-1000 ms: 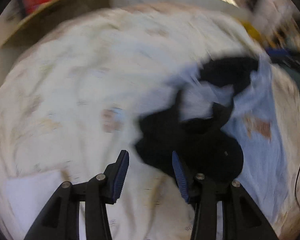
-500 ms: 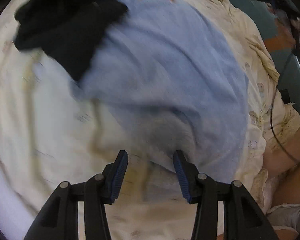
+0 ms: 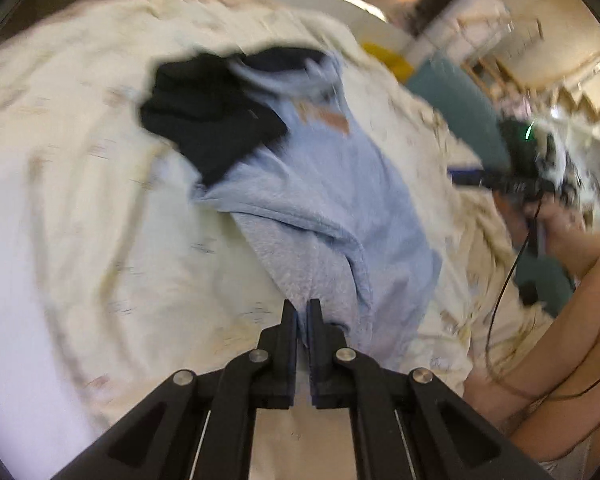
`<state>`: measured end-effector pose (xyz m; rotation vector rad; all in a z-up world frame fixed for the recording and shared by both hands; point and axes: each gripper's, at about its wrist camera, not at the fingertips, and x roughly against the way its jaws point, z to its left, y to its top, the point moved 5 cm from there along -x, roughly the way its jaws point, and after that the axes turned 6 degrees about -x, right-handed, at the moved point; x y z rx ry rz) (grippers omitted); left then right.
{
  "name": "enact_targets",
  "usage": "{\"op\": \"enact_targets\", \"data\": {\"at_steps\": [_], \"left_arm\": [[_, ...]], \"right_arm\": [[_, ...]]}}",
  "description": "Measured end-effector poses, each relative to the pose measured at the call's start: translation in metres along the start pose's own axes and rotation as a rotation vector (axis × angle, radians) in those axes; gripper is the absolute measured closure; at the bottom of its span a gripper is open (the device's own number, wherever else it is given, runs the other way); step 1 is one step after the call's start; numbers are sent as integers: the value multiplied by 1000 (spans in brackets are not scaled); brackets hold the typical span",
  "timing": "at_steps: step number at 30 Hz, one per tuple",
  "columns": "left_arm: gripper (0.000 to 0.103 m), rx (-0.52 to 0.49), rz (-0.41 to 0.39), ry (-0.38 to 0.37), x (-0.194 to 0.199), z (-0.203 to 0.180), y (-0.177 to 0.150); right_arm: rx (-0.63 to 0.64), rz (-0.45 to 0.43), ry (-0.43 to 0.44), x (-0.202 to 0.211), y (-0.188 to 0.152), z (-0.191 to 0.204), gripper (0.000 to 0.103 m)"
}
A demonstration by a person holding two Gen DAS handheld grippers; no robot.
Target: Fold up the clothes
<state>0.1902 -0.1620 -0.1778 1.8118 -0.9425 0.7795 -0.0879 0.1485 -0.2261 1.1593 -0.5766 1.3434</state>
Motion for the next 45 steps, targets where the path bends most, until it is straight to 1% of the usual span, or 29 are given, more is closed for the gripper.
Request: {"op": "enact_targets", "data": {"at_steps": [2, 4, 5, 11, 13, 15, 16, 17, 18, 19, 20, 22, 23, 24, 25, 27, 30, 32, 33, 34, 35, 36, 37, 38, 41, 43, 45], "left_arm": [[99, 40, -20, 56, 25, 16, -9], [99, 111, -40, 121, 44, 36, -21], [99, 168, -57, 147, 52, 50, -26], [100, 457, -90, 406, 62, 128, -59], [100, 508, -50, 426, 48, 139, -66], [97, 510, -41, 408, 39, 137, -65], [94, 498, -31, 408, 36, 134, -64], [84, 483, -19, 411, 33, 132, -64], [78, 465, -7, 416, 33, 128, -66], [70, 446, 6, 421, 33, 125, -70], [67, 417, 22, 421, 34, 119, -74], [67, 359, 64, 394, 27, 104, -88], [67, 346, 80, 379, 25, 99, -97], [67, 338, 98, 364, 21, 93, -103], [67, 336, 109, 356, 18, 89, -107], [67, 325, 122, 345, 13, 81, -109], [67, 302, 143, 331, 5, 69, -110], [67, 274, 157, 328, 0, 63, -105], [67, 261, 162, 326, -3, 60, -101], [67, 242, 166, 327, -3, 57, -99], [67, 220, 170, 327, -3, 53, -98], [67, 197, 171, 330, -1, 49, -98], [67, 169, 164, 332, -2, 44, -96], [67, 136, 150, 335, -2, 40, -94], [65, 2, 102, 373, -7, 26, -91], [65, -71, 108, 384, -14, 20, -93], [65, -86, 122, 372, -20, 18, -95]], "right_arm": [[-10, -9, 11, 2, -4, 0, 10], [4, -6, 16, -3, -10, 3, 10], [14, -3, 14, -5, -13, 5, 10], [53, 28, 16, -5, -35, 7, 10], [38, 46, 27, -9, -43, 4, 10], [49, 61, 46, -14, -53, 5, 10], [60, 67, 54, -16, -59, 6, 10], [76, 74, 58, -19, -64, 9, 10], [99, 80, 58, -23, -71, 12, 10], [126, 79, 63, -26, -77, 17, 10], [152, 82, 74, -30, -84, 23, 12], [193, 90, 103, -39, -92, 33, 12], [203, 85, 121, -43, -94, 37, 14], [204, 81, 141, -48, -94, 39, 19], [200, 77, 155, -53, -92, 40, 21], [186, 69, 169, -63, -85, 42, 45], [153, 63, 139, -84, -67, 37, 46], [135, 95, 100, -102, -60, 33, 46], [126, 109, 107, -107, -59, 34, 51], [117, 118, 133, -110, -58, 36, 57], [111, 126, 160, -112, -58, 38, 73], [108, 129, 196, -111, -59, 41, 87], [106, 128, 243, -107, -60, 46, 91], [103, 125, 275, -102, -61, 48, 92], [87, 106, 308, -79, -63, 48, 94], [47, 64, 343, -50, -60, 44, 95], [39, 22, 360, -14, -62, 41, 96]]}}
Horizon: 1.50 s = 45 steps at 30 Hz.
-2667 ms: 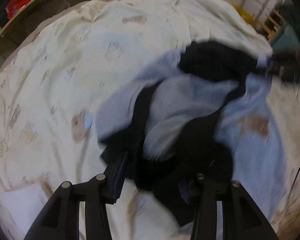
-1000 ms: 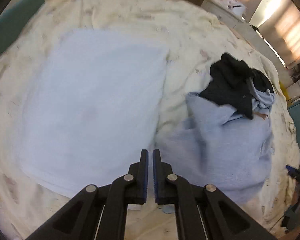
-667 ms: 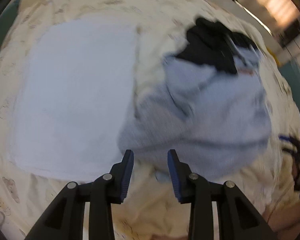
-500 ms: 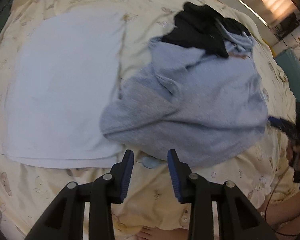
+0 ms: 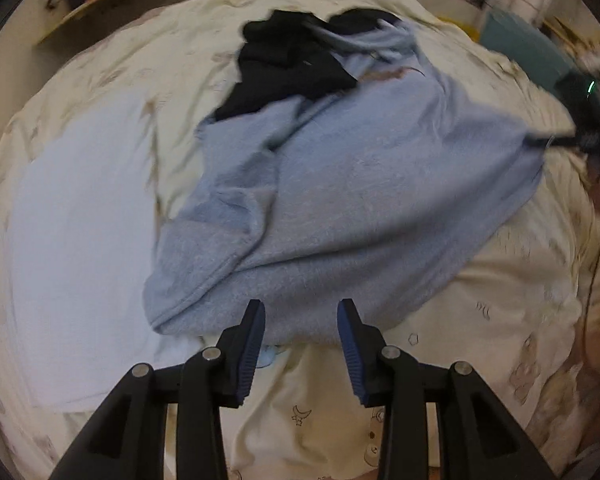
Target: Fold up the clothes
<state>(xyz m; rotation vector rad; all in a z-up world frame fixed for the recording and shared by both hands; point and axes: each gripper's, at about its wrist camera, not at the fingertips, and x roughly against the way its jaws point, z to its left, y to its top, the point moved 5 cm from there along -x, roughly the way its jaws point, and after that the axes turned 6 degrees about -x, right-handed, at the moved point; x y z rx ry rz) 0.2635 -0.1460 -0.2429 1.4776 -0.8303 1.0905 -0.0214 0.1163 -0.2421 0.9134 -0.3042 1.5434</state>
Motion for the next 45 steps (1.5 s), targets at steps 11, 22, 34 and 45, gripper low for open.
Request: {"op": "enact_targets", "data": {"at_steps": [11, 22, 34, 45], "left_arm": [[65, 101, -41, -42, -1, 17, 2], [65, 60, -94, -55, 6, 33, 49], [33, -51, -158, -10, -21, 65, 237], [93, -126, -88, 251, -105, 57, 301]], "right_arm": [[-167, 142, -259, 73, -110, -63, 101], [-123, 54, -288, 80, -73, -61, 96], [148, -12, -413, 28, 178, -29, 43], [134, 54, -383, -79, 268, -45, 44]]}}
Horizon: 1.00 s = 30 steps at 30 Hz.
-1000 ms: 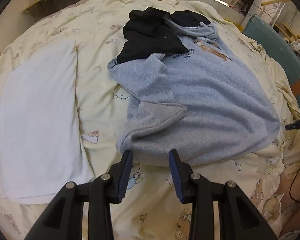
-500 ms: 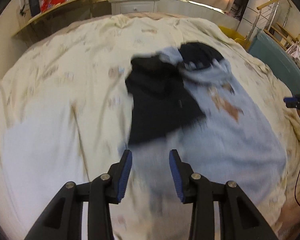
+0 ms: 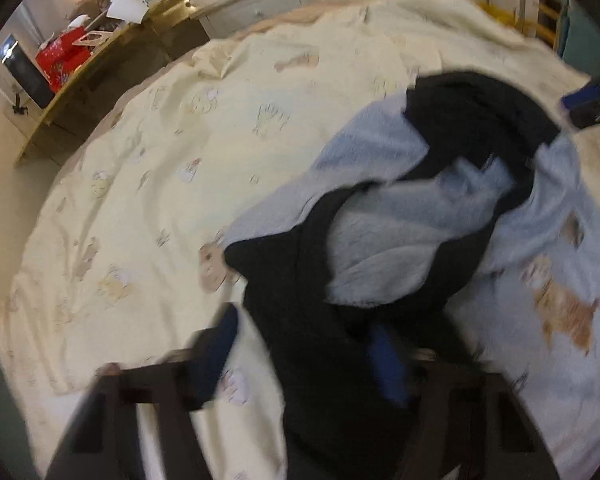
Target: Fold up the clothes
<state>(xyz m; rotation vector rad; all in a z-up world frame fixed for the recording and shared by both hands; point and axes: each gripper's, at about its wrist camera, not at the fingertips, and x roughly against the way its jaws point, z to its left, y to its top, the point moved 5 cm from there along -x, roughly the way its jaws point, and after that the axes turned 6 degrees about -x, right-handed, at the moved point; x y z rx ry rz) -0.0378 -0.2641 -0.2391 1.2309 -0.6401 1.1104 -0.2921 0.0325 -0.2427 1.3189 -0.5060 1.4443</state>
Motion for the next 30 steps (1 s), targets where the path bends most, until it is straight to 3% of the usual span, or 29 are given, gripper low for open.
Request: {"op": "enact_targets", "data": {"at_steps": [1, 3, 5, 11, 15, 18, 19, 20, 22, 23, 24, 26, 30], "left_arm": [[94, 26, -27, -1, 4, 4, 3], [94, 74, -82, -12, 16, 12, 11], [95, 113, -138, -38, 33, 23, 21], [95, 158, -336, -17, 94, 67, 68], [95, 153, -364, 18, 88, 101, 117], [90, 146, -234, 73, 45, 129, 157], [82, 155, -168, 104, 27, 139, 163], [69, 168, -99, 137, 10, 149, 167], [66, 223, 2, 204, -5, 167, 162], [66, 247, -3, 184, -5, 171, 156], [64, 257, -22, 165, -2, 172, 149], [53, 243, -50, 148, 4, 165, 125], [53, 63, -26, -23, -3, 109, 71]], "right_arm": [[20, 1, 19, -7, 2, 5, 50], [96, 7, 34, -17, 3, 19, 98], [126, -14, 80, -12, 7, 31, 99], [106, -266, 189, 85, 43, 38, 99], [77, -379, 149, 119, 88, 27, 99], [10, -408, 57, 112, 124, 3, 99], [-8, -398, 17, 104, 132, -6, 99], [-17, -366, -22, 92, 138, -14, 98], [-51, -269, -77, 68, 138, -31, 95], [-64, -231, -102, 60, 136, -38, 92], [-60, -220, -135, 57, 131, -42, 83], [-49, -239, -186, 61, 116, -54, 74], [-72, -228, -140, 71, 85, -67, 74]]}}
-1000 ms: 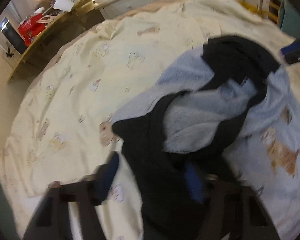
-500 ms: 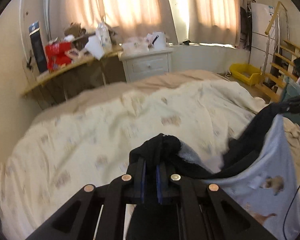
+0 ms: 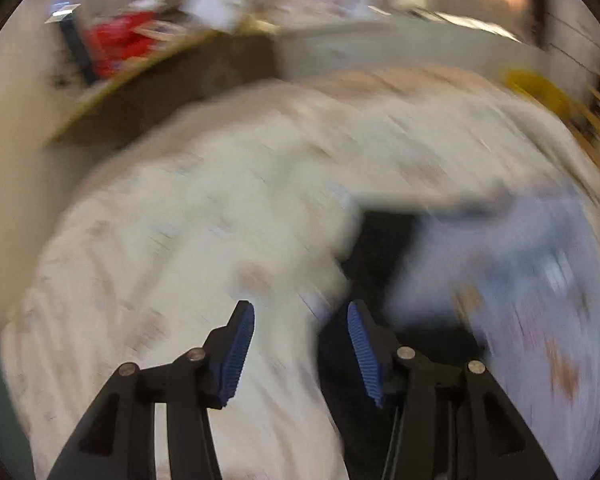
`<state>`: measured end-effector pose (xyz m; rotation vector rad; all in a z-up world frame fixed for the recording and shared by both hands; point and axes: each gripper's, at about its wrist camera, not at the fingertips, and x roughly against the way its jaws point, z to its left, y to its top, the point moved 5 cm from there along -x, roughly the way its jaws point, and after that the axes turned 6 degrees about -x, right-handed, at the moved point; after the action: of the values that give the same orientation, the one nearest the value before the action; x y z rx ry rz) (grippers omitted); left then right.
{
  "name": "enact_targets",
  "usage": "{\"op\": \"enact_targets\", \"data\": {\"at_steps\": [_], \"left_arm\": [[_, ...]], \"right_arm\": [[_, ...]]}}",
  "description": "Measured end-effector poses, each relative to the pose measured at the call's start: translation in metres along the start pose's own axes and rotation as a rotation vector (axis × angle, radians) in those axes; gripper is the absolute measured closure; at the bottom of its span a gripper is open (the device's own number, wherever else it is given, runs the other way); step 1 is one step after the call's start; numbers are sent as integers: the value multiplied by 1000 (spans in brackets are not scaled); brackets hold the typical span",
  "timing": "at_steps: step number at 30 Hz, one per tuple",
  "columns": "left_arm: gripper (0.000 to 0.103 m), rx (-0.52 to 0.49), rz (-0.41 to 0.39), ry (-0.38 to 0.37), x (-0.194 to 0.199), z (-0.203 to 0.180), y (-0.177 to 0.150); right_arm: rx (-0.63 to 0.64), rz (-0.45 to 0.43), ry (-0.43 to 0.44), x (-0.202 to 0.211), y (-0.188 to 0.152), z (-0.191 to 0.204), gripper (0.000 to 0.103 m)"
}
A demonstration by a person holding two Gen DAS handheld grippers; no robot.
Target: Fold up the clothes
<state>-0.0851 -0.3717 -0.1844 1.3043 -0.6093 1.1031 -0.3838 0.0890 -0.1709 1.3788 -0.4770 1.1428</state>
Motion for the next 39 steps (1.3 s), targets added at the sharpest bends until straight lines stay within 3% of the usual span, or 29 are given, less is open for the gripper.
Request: {"op": "enact_targets", "data": {"at_steps": [3, 7, 10, 11, 12, 13, 19, 22, 24, 25, 26, 32, 35, 37, 38, 39], "left_arm": [[53, -119, 6, -138, -1, -45, -42], [50, -163, 34, -219, -11, -84, -70], [50, -207, 48, -165, -30, -104, -71], [66, -220, 41, -143, -33, -108, -68], [94, -232, 31, -120, -35, -110, -64], [103, -244, 21, -97, -38, -113, -61], [103, -63, -149, -145, 12, -68, -26], [103, 43, -156, -271, 28, -58, -23], [87, 31, -146, -341, 34, -73, -25], [62, 9, -130, -376, 32, -87, -28], [47, -12, -117, -389, 27, -99, -32], [47, -70, -46, -391, 1, -143, -54], [47, -105, -28, -352, -10, -154, -62], [47, -128, -14, -265, -17, -155, -64], [61, -140, -7, -218, -20, -155, -65], [82, -151, 0, -170, -23, -155, -66]], "right_arm": [[-32, 19, 18, 13, -27, -4, 74], [-94, 75, 95, 20, -73, -2, 74], [-170, 119, 158, 21, -113, 5, 74], [-198, 137, 177, 19, -126, 7, 74], [-219, 152, 187, 16, -135, 8, 74], [-240, 168, 192, 13, -144, 10, 74], [-234, 194, 214, 10, -159, 25, 72], [-223, 182, 236, 12, -156, 34, 69], [-217, 185, 247, 11, -156, 39, 67], [-214, 189, 252, 10, -157, 42, 67], [-211, 192, 253, 9, -158, 45, 67], [-180, 206, 260, 15, -167, 57, 65], [-194, 218, 259, 15, -174, 55, 64], [-216, 230, 262, 12, -178, 53, 64], [-224, 235, 264, 11, -180, 53, 64], [-226, 240, 268, 10, -181, 54, 64]]}}
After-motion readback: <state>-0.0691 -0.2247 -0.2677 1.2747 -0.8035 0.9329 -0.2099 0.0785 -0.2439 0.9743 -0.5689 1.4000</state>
